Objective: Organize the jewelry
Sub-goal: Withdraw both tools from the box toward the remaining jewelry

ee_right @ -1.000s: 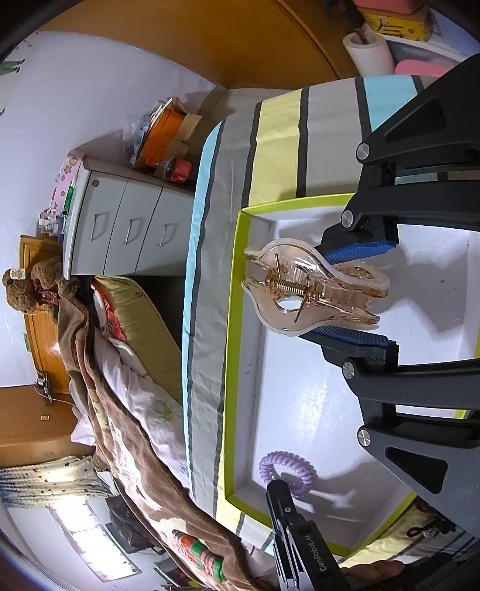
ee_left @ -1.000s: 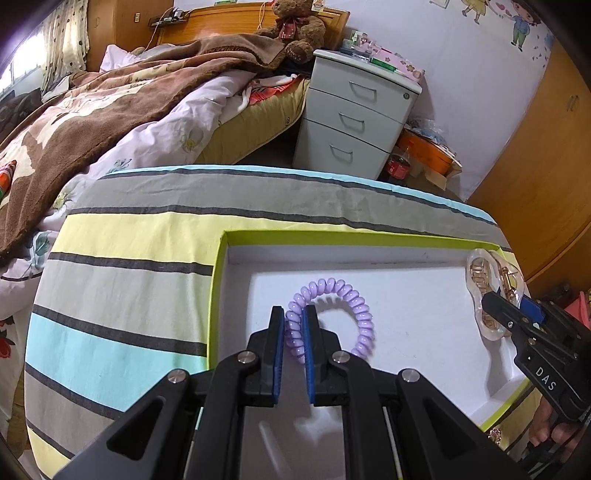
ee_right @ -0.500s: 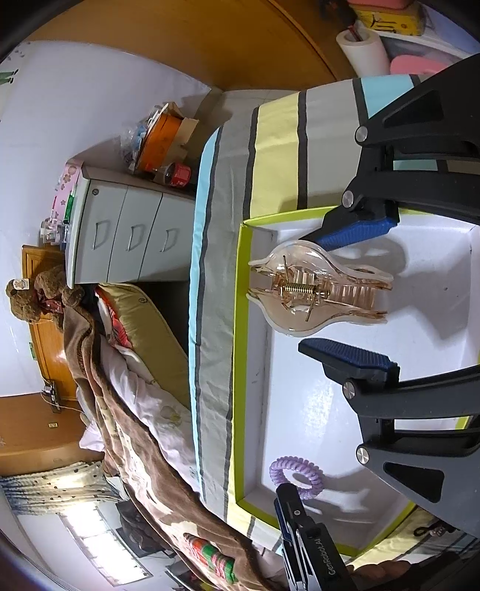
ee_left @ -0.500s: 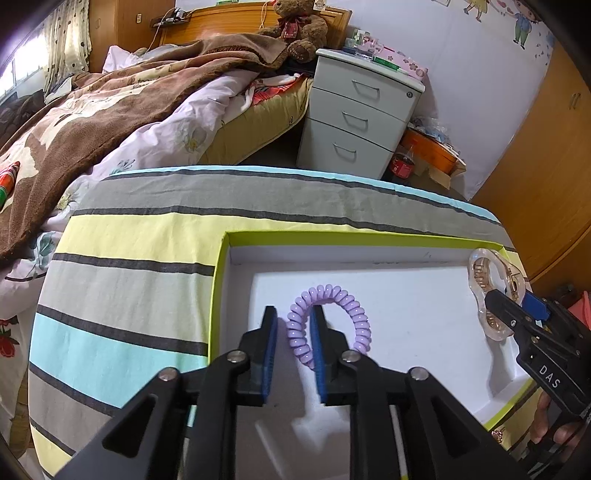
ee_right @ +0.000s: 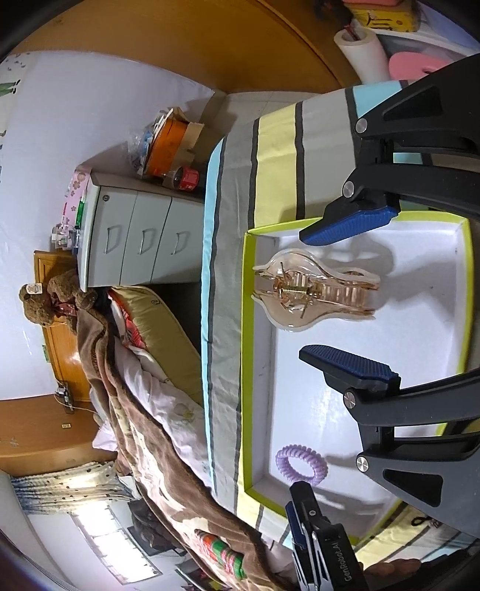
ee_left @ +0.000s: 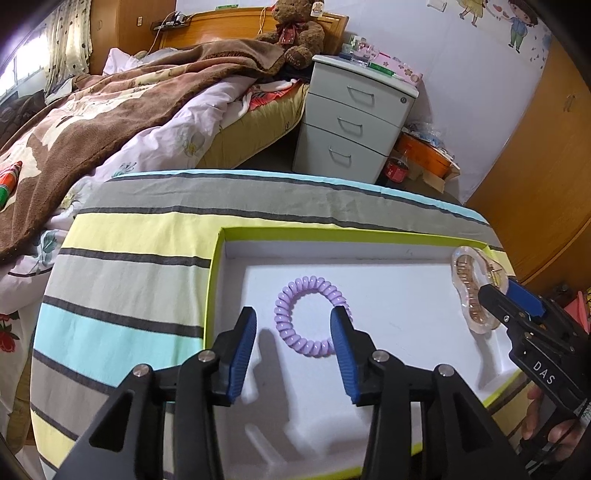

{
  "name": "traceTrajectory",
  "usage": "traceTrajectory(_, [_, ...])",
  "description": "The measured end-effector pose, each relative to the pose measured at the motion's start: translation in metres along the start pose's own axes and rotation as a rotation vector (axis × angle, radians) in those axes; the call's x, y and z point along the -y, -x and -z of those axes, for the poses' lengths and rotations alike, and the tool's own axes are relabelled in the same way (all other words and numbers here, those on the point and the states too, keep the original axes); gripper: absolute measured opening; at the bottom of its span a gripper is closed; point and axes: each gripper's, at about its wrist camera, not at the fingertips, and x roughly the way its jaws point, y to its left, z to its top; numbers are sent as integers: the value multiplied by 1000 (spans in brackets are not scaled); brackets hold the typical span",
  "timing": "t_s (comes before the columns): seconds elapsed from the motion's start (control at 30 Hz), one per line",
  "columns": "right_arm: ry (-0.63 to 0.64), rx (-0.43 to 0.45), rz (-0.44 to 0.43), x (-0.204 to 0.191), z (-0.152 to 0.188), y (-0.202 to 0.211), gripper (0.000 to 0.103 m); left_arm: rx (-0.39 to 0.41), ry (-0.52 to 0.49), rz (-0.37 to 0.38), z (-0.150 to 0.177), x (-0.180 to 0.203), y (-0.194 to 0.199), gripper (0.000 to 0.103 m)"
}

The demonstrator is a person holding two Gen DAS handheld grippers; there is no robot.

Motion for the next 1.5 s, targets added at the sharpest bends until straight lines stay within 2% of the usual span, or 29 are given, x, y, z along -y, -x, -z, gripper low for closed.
traceTrajectory(0.3, [-36, 41, -10, 1, 10, 31, 57, 43, 1, 9, 16, 2, 34, 48])
traceTrajectory(0.57, [-52, 82, -15, -2, 27, 63, 57, 93, -22, 8, 43, 6, 71, 51])
traceTrajectory(0.7, [-59, 98, -27, -5, 40, 79, 57, 117, -42, -21, 58, 8, 87, 52])
traceTrajectory(1.13, [-16, 156, -22, -19, 89, 117, 57, 142, -51, 3, 113, -5, 117, 54])
traceTrajectory(1.27, [-19, 135, -34, -23, 100, 116, 57, 122, -49, 24, 128, -11, 118, 54])
traceTrajectory(1.5, [-36, 28, -75, -39, 115, 95, 57, 93, -51, 60, 153, -18, 119, 55])
